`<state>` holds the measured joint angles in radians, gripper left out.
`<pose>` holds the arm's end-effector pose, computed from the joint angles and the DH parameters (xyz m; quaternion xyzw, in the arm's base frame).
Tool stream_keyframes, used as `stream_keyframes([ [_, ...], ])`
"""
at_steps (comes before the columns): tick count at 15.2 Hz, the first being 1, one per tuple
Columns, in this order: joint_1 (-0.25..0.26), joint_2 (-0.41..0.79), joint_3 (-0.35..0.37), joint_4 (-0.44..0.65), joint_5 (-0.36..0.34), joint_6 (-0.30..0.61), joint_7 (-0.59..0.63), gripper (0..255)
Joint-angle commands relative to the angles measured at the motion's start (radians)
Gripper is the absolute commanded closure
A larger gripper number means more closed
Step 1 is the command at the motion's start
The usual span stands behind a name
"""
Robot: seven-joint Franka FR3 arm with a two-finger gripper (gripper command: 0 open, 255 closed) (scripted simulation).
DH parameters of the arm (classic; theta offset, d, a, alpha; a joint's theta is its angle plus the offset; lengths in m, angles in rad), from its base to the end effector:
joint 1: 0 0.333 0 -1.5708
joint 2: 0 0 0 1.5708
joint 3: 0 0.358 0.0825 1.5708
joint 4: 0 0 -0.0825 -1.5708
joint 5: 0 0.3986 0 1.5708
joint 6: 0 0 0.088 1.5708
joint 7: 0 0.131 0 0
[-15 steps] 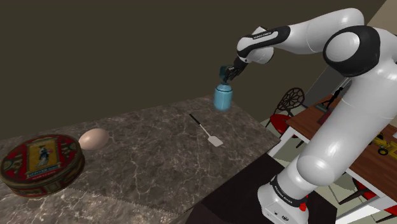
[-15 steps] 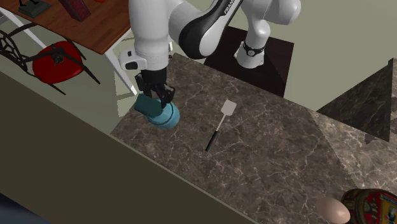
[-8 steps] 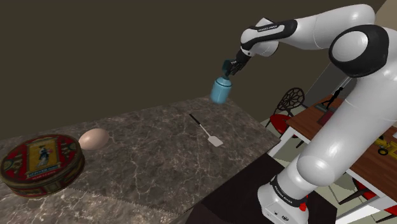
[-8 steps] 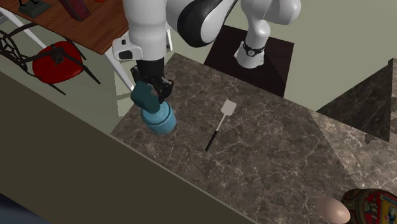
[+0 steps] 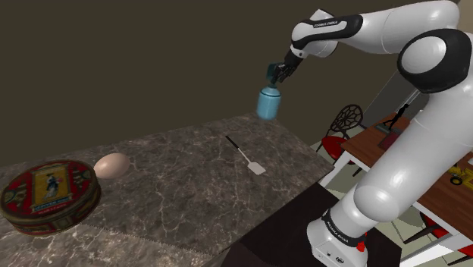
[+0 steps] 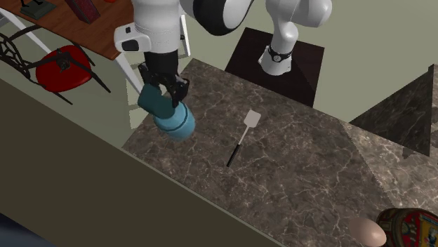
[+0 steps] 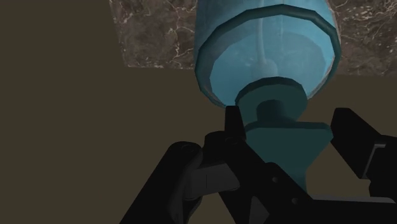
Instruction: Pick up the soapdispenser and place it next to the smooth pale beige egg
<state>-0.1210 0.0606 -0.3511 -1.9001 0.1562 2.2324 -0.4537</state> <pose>0.5607 -0.2731 0.5102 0.9878 -0.0464 0.1484 0.0100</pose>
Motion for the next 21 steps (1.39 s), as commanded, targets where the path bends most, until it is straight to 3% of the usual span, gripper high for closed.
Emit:
stream_keyframes([
  [1,0.000,-0.007,-0.001,0.022,-0.006,-0.028,0.005,255],
  [21,-0.004,-0.012,-0.006,0.286,-0.025,-0.294,0.038,255],
])
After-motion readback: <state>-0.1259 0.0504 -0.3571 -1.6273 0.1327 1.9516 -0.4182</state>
